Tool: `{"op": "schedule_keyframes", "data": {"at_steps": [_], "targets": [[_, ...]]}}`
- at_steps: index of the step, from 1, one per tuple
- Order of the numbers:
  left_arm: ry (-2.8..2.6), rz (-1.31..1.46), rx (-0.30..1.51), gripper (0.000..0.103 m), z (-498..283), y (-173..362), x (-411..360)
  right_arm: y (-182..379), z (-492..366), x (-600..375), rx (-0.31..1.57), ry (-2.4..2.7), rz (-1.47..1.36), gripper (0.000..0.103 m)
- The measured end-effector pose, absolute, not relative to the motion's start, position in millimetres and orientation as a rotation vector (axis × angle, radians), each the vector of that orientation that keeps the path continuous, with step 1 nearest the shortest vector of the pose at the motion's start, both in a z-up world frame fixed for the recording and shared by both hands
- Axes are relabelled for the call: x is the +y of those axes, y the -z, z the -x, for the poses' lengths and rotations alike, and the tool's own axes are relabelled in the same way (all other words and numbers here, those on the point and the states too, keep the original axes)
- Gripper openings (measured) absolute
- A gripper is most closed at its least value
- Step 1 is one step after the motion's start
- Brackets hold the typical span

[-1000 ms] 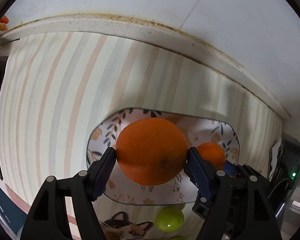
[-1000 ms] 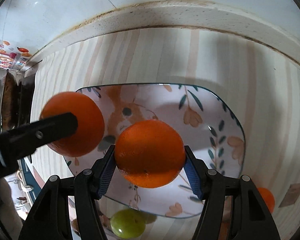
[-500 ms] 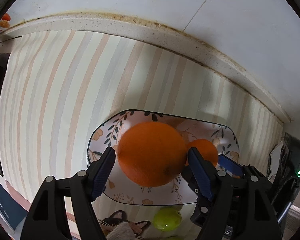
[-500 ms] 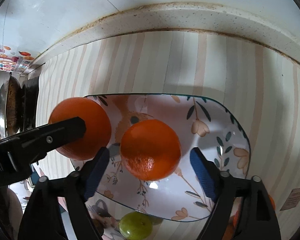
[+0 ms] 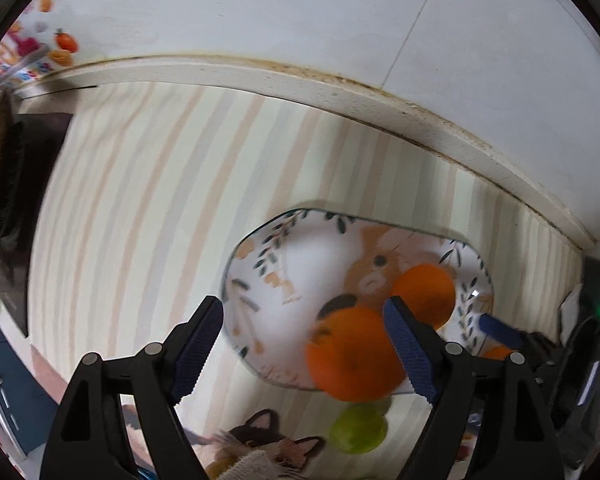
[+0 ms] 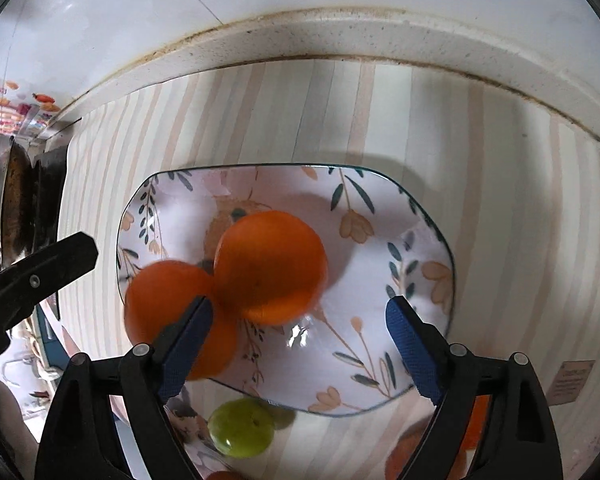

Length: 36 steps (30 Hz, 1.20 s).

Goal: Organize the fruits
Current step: 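Open both tools to drop the oranges onto the plate, then withdraw both tools from the plate toward the loose fruit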

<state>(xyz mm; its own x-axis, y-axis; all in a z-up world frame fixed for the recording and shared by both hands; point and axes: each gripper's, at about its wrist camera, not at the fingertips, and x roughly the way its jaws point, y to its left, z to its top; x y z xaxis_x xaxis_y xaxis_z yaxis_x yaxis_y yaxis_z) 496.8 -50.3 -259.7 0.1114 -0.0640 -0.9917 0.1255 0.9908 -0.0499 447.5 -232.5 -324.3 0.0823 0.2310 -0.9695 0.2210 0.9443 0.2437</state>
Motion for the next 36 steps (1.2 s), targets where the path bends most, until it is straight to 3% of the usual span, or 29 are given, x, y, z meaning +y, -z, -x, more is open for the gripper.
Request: {"op": "schedule_keyframes", "data": {"at_steps": [20, 36], "targets": [[0.174, -0.146, 1.214, 0.082, -353.9, 183.4, -4.6, 199.7, -303.6, -185.4, 1.279, 0.088, -0.25, 0.094], [0.238, -0.105, 1.119, 0.082, -305.9, 138.5, 27.5, 132.5, -245.6, -143.1, 1.14, 0.139, -0.285, 0.094]]}}
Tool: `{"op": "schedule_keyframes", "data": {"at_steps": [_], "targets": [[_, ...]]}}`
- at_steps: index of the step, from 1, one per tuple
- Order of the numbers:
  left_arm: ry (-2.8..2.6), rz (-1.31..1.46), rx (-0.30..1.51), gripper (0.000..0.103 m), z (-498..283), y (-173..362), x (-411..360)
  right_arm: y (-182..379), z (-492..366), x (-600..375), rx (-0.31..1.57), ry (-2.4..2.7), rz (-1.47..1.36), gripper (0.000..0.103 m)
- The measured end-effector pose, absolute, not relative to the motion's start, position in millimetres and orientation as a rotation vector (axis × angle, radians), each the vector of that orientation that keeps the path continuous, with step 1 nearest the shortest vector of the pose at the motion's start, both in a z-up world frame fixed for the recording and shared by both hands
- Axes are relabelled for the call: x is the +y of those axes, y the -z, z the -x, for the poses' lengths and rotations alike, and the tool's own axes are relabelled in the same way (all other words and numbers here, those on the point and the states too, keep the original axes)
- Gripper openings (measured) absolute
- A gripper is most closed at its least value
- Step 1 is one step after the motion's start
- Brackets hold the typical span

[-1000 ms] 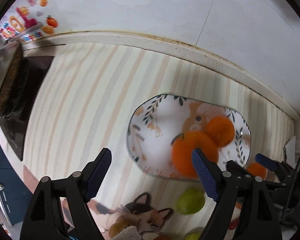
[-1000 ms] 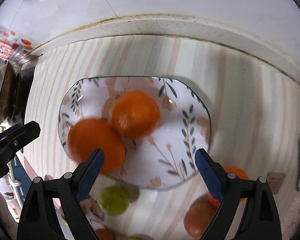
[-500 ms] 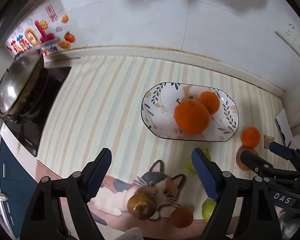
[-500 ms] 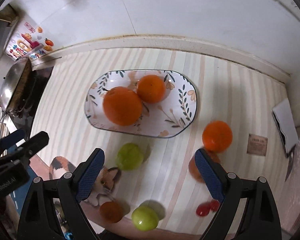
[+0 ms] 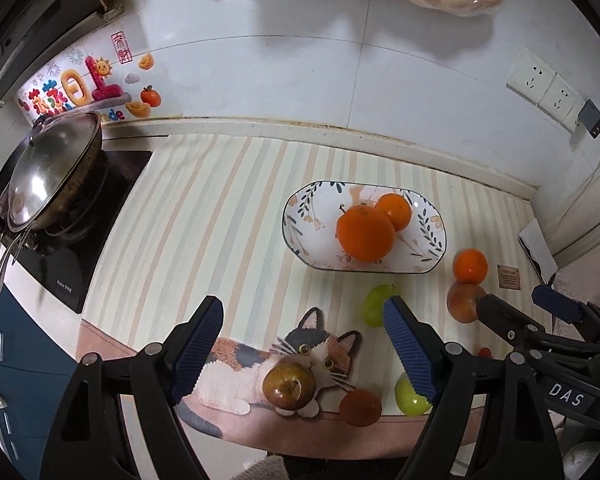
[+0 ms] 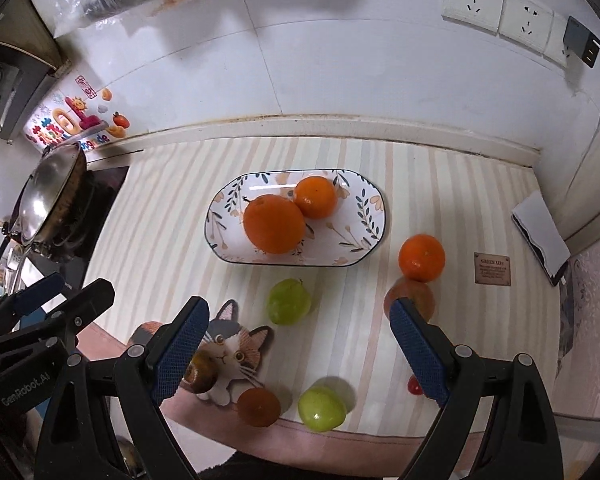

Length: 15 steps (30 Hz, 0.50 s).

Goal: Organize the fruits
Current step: 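Withdraw both tools from the plate toward the loose fruit, then grasp the brown round fruit with the left tool while the right tool grasps a green apple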

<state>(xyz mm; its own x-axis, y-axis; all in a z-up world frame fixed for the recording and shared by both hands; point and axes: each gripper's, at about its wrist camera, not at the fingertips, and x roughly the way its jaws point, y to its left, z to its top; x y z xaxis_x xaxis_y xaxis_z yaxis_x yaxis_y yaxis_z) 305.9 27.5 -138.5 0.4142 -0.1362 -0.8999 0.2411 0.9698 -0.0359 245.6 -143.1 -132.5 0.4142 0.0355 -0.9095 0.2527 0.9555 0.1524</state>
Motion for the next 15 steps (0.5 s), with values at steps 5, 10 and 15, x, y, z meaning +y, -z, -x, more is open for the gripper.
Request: {"op": "schedule_keyframes", "data": {"at_steps": [5, 10, 15], "targets": [[0.179, -0.114, 1.192, 0.082, -294.8, 166.7, 45.1, 183.3, -239.5, -145.4, 1.306, 0.066, -0.392, 0.094], [0.125, -0.132, 1.338, 0.082, -284.6, 225.1, 59.6, 260.6, -226.3, -138.4, 1.501, 0.056, -0.406, 0.094], [0.111, -0.154, 1.459, 0.082, -281.5, 277.5, 63.7, 310.5, -215.9, -141.0, 1.608, 0.079, -0.386, 0.087]]}}
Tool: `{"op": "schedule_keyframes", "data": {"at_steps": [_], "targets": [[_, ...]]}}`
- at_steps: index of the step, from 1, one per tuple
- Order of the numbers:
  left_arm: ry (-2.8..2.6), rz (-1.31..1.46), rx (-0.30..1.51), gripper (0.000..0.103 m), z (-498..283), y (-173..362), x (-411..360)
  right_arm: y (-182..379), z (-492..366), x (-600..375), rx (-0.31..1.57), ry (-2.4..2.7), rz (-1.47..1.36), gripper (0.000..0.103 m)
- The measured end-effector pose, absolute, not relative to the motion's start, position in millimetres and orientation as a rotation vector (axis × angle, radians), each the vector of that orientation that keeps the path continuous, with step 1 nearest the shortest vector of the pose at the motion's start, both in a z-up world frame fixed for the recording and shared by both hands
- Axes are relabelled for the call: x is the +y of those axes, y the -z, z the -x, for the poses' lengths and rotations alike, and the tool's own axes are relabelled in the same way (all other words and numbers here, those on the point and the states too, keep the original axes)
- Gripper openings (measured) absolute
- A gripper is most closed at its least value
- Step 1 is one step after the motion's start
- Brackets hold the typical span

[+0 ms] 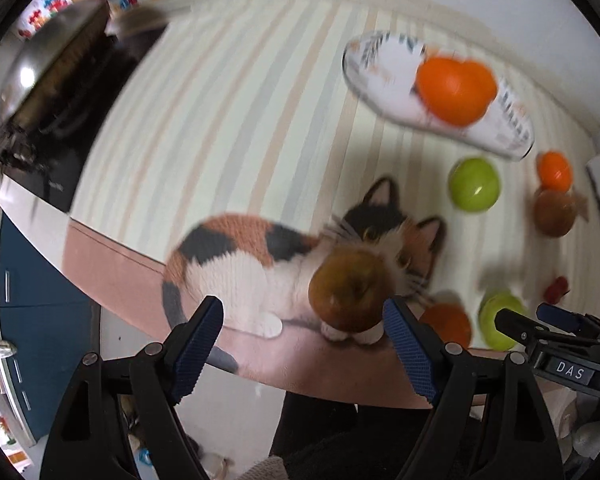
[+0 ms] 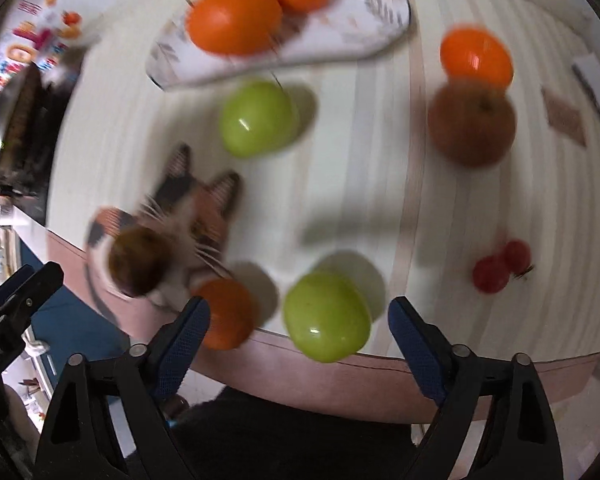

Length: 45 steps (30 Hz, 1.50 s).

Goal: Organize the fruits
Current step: 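Grasp the brown round fruit with the left tool while the right tool grasps a green apple, then carry the brown fruit and green apple over the plate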

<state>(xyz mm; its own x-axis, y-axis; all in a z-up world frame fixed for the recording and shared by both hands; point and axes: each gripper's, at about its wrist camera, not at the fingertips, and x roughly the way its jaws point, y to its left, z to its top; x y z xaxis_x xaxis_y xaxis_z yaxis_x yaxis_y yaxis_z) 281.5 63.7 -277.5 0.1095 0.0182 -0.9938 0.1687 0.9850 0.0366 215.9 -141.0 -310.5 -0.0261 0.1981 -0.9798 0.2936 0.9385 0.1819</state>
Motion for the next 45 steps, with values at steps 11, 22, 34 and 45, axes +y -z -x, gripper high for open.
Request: {"op": "schedule_keyframes", "data": {"at_steps": [11, 22, 34, 45], "targets": [[0.255, -0.132, 1.632, 0.083, -298.8, 348.1, 32.9, 348.8, -208.6, -144.1, 1.648, 0.088, -0.345, 0.062], [0.31, -0.107, 1.643, 0.065, -298.0, 359.4, 15.3, 349.4, -211.2, -162.3, 1.656, 0.097, -0.365, 0.063], [0.254, -0.065, 1.583, 0.065, -298.5, 342.2, 24.7, 345.2, -227.9, -177.9, 1.611, 0.102, -0.442, 0.062], [0.358, -0.024, 1.368, 0.065, -358.7, 231.1, 3.4, 269.4, -292.2, -209.3, 1.405, 0.087, -0.516, 0.062]]}}
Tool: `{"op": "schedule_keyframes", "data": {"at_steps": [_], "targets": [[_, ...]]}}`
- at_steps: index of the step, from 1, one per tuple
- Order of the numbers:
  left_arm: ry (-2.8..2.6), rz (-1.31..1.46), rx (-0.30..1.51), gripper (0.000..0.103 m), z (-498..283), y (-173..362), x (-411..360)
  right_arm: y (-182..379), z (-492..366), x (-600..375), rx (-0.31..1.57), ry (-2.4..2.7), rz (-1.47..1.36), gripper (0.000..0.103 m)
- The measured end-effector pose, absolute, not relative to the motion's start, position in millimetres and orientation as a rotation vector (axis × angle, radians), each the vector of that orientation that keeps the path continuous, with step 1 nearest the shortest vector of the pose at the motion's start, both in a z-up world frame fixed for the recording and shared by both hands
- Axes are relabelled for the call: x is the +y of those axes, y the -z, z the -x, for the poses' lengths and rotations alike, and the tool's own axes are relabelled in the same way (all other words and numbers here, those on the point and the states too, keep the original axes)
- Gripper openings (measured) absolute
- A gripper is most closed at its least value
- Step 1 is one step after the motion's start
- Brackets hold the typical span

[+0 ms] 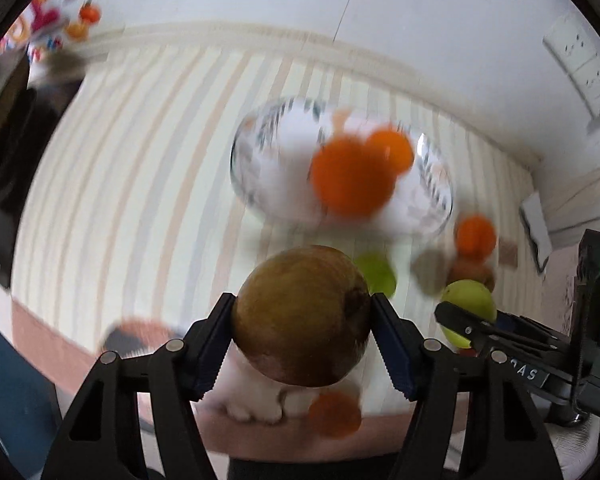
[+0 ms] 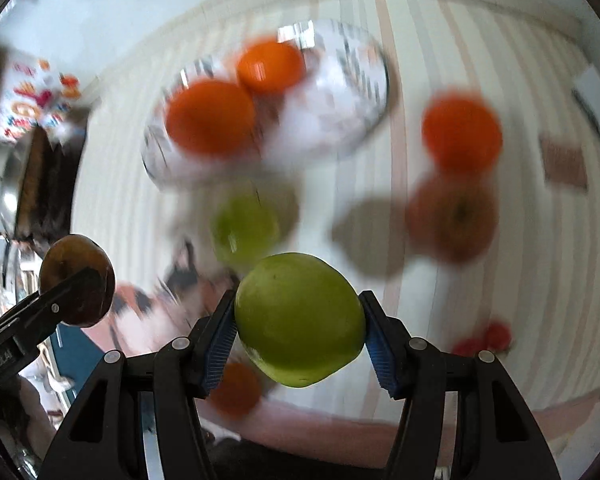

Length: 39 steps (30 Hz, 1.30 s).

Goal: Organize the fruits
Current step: 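Carry the brown fruit and green apple over the plate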

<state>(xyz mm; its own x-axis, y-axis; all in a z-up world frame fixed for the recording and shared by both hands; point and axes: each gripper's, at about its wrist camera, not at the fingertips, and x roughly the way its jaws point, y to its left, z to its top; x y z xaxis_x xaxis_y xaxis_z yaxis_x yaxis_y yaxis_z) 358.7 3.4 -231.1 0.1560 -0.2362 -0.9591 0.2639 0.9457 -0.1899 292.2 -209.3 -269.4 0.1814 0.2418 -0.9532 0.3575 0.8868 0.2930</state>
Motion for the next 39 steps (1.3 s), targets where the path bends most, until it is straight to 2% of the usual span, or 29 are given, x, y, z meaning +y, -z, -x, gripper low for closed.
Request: {"op": "schedule_keyframes", "data": {"at_steps": [6, 14, 21, 30, 32, 34, 36, 38, 39], "targets": [[0.331, -0.087, 1.351, 0.065, -439.4, 222.6, -15.1, 253.6, -360.3, -232.1, 1.34, 0.131, -0.487, 0.062], [0.292, -0.152, 1.453, 0.065, -504.0, 275.3, -34.0, 284.7, -423.1, -261.3, 1.385, 0.193, -0.485, 0.062], [0.282, -0.187, 1.564, 0.065, -522.1, 319.8, -48.7, 317.7, -440.5, -271.9, 1.445, 0.215, -0.489, 0.062], [0.258, -0.192, 1.611, 0.066, -522.5, 339.1, -51.8, 331.0, -450.1, -279.1, 1.468, 0.207, -0.488, 0.063], [0.252, -0.179, 1.609, 0.066, -523.7, 341.8, -49.4, 330.1, -450.6, -281.4, 1.471, 0.205, -0.493, 0.066], [0.257, -0.148, 1.616, 0.069, -525.2, 343.3, -46.4, 327.0, -449.9, -283.8, 1.468, 0.208, -0.491, 0.079], [0.255, -0.129, 1.598, 0.072, -526.8, 337.5, -43.8, 324.3, -449.9, -284.0, 1.465, 0.209, -0.484, 0.083], [0.252, -0.126, 1.585, 0.078, -524.8, 331.1, -40.7, 319.7, -448.5, -283.2, 1.465, 0.21, -0.465, 0.085], [0.253, -0.121, 1.58, 0.086, -523.4, 328.2, -39.3, 317.6, -447.3, -282.8, 1.464, 0.209, -0.462, 0.09]]}}
